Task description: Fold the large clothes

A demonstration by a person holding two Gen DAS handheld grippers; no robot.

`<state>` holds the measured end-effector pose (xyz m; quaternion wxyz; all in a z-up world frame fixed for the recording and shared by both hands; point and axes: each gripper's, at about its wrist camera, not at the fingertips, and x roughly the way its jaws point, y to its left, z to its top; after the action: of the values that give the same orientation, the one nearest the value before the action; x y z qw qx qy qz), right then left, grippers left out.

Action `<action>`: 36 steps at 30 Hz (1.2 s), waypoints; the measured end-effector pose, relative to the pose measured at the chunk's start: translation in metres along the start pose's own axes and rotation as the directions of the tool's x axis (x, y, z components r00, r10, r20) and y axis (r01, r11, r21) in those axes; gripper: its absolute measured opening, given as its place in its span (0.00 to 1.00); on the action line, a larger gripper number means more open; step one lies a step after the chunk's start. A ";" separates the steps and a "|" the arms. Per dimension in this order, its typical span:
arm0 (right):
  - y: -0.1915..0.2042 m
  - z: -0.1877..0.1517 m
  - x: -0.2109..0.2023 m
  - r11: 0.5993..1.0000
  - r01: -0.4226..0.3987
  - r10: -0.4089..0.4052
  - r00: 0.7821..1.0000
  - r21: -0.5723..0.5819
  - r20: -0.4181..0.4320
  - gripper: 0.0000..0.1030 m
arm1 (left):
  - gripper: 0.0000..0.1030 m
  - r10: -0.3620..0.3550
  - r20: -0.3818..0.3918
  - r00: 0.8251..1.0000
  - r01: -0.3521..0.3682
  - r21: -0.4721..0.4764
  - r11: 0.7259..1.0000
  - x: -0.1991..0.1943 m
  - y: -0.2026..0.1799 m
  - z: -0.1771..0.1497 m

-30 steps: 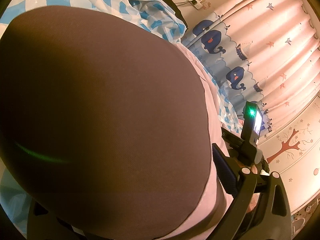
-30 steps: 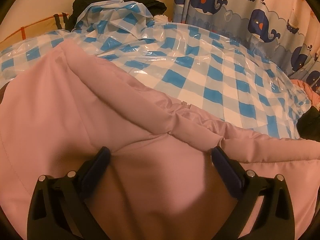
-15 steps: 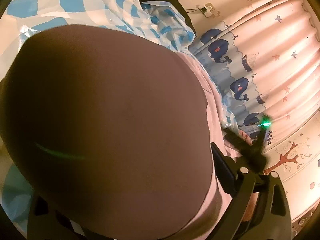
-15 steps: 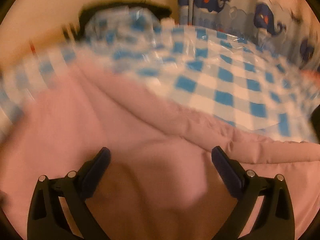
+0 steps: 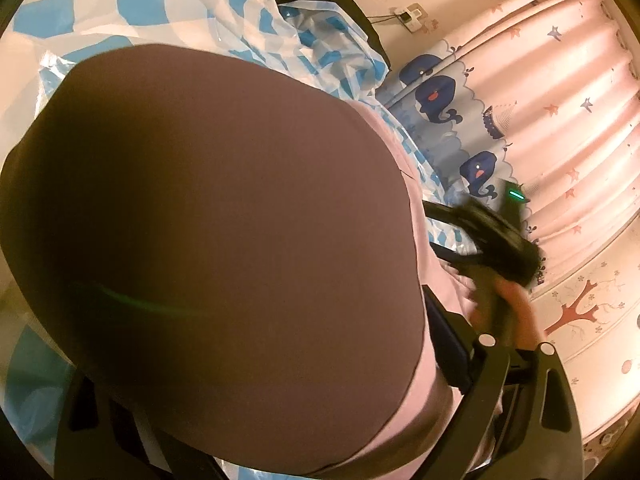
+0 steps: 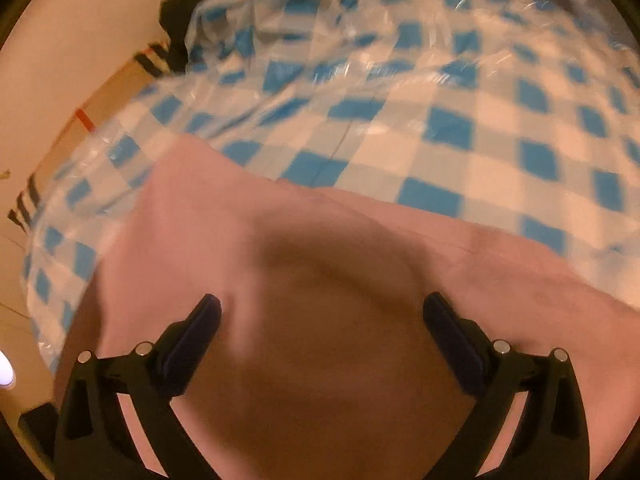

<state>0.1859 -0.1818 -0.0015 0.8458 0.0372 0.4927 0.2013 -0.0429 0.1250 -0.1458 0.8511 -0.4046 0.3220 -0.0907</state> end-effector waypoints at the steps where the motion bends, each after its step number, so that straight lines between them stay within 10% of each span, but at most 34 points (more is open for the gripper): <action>1: 0.000 -0.007 -0.017 1.000 0.009 -0.009 1.000 -0.025 0.024 0.95 | 0.87 -0.005 -0.005 1.000 0.005 -0.004 1.000 -0.002 0.002 0.000; 10: -0.033 -0.176 -0.070 0.965 0.236 -0.232 0.971 -0.118 0.051 0.95 | 0.89 -0.004 -0.016 1.000 0.004 0.010 1.000 0.006 -0.005 0.008; 15: -0.029 -0.163 -0.100 0.975 0.201 -0.199 0.980 -0.092 0.025 0.95 | 0.89 -0.021 -0.030 0.999 0.020 -0.019 1.000 0.012 -0.004 0.016; 20: -0.073 -0.203 -0.134 0.925 0.379 -0.379 0.924 0.025 0.056 0.95 | 0.89 -0.057 -0.030 0.998 0.055 -0.064 0.996 -0.002 0.007 0.012; 22: -0.097 -0.222 -0.119 0.958 0.281 -0.282 0.959 0.063 0.006 0.95 | 0.89 -0.046 -0.028 0.999 0.045 -0.050 0.998 -0.003 0.005 0.010; 30: -0.149 -0.135 -0.182 0.942 0.190 -0.244 0.954 0.276 0.174 0.95 | 0.89 -0.047 -0.021 0.999 0.046 -0.045 0.998 -0.007 0.006 0.007; 36: -0.251 -0.067 -0.033 0.873 0.276 -0.238 0.961 0.402 -0.142 0.96 | 0.89 -0.029 -0.001 1.000 0.029 -0.031 0.999 0.005 -0.005 0.012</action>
<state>0.1913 -0.4337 -0.0746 0.8148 0.1428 0.5615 -0.0217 -0.0306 0.1273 -0.1387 0.8431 -0.4223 0.3182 -0.0981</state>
